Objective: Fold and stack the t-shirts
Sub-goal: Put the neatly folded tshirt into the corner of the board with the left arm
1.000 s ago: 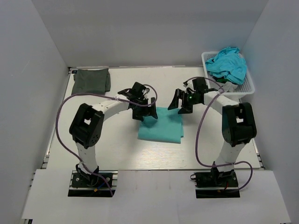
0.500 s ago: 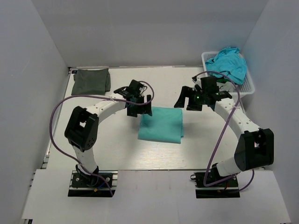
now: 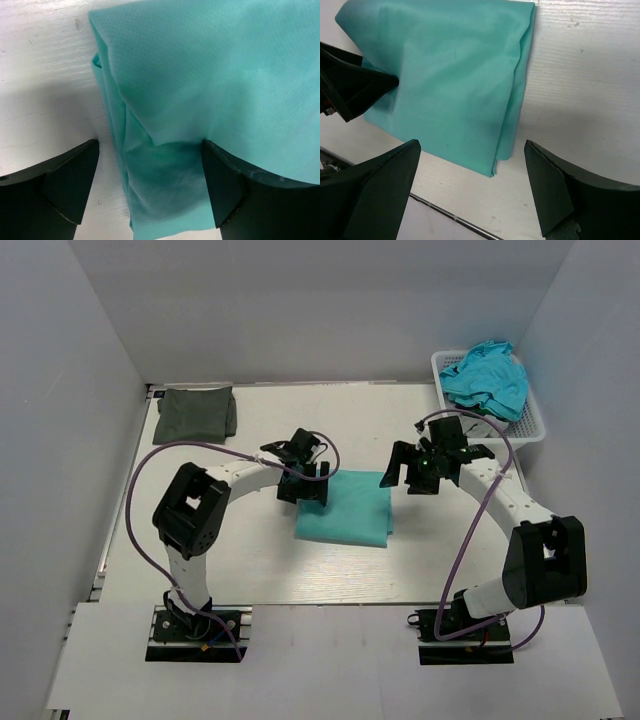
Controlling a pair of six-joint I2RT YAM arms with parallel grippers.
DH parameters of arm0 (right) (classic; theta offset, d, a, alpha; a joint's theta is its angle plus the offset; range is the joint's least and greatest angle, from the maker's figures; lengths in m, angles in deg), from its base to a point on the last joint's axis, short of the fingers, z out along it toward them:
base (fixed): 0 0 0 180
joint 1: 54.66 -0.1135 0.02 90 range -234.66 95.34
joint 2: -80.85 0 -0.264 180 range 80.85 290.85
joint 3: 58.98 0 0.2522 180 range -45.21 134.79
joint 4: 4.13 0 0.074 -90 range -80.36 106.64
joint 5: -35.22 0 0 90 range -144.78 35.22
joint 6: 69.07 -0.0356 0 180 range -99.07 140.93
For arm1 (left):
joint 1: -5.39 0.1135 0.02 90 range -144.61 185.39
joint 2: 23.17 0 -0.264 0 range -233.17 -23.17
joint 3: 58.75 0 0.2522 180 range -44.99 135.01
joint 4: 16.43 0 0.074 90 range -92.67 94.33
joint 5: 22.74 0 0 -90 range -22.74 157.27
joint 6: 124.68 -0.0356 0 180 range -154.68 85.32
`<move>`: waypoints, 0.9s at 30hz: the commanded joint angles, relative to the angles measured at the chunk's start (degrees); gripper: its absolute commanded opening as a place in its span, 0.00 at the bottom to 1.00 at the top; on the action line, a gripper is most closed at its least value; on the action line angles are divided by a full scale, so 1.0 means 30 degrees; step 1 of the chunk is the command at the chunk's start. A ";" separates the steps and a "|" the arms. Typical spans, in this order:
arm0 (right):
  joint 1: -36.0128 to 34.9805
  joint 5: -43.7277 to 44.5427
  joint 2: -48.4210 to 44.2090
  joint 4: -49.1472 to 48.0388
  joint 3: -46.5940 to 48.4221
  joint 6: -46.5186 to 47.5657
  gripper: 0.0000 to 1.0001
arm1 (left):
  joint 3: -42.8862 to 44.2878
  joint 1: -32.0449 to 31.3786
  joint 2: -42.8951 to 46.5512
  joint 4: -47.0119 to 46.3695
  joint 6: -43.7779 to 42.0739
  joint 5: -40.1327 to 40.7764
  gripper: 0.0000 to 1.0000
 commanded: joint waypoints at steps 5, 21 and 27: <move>0.0131 0.0911 -0.1051 0.0167 -0.0396 -0.0296 0.90 | 0.0523 -0.0980 -0.2705 0.0409 0.0206 0.1726 0.74; 0.0424 0.2054 -0.3044 0.0988 -0.0982 -0.0004 0.90 | 0.1817 -0.0981 -0.1044 0.0528 -0.0114 0.2339 0.00; 0.0396 0.2639 -0.4009 0.1515 -0.1158 0.0056 0.90 | 0.2722 -0.0630 0.2941 0.0147 -0.2715 0.5237 0.00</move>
